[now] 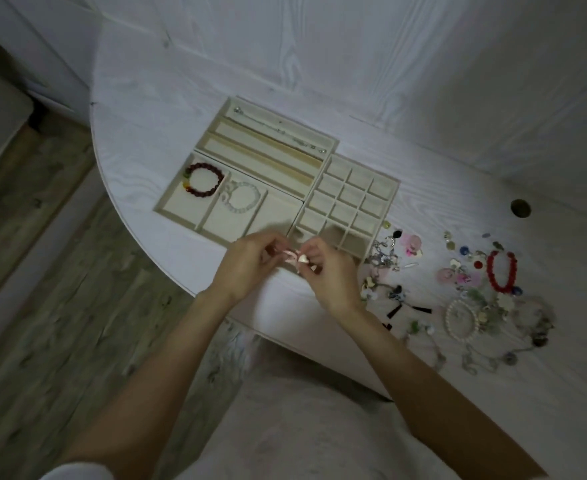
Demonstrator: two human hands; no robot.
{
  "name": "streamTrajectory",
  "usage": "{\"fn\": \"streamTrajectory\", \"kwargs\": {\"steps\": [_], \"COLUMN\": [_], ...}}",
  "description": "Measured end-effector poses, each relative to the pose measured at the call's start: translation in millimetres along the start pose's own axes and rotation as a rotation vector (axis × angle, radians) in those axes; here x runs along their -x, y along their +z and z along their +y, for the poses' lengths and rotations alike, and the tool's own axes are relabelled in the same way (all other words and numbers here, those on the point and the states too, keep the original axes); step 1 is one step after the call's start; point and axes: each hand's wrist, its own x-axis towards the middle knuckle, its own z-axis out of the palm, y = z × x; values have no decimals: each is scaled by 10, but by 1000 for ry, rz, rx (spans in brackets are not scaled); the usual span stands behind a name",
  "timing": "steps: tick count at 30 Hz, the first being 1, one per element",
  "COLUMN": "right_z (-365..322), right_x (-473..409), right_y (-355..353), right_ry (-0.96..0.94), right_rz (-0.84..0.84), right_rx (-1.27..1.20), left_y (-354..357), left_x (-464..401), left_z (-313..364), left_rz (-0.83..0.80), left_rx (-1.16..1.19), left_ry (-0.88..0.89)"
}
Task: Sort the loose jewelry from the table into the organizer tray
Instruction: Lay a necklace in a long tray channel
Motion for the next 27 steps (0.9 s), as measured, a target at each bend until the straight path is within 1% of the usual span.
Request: {"fn": "streamTrajectory", "kwargs": {"steps": [3, 6, 9, 14, 18, 20, 23, 27], "right_z": [23, 60, 77, 111, 70, 45, 47, 32], "right_x": [7, -2, 4, 7, 17, 24, 35, 51], "right_y": [67, 126, 129, 139, 110, 88, 30, -14], "right_ry": [-96, -103, -42, -34, -60, -125, -244, -317], "right_rz": [11, 21, 44, 72, 7, 12, 85, 74], "right_rx": [55, 106, 43, 31, 83, 165, 382, 609], "left_y": [-45, -89, -78, -15, 0, -12, -33, 24], "left_x": [-140, -238, -279, -289, -264, -223, -92, 89], "left_z": [-48, -93, -125, -167, -223, -224, -216, -152], "left_rz": [-126, -181, -161, -137, -125, -61, 21, -17], "left_rx": [-166, -219, -217, -208, -237, -262, -368, -543], "left_ry": [148, 261, 305, 349, 365, 363, 359, 345]}}
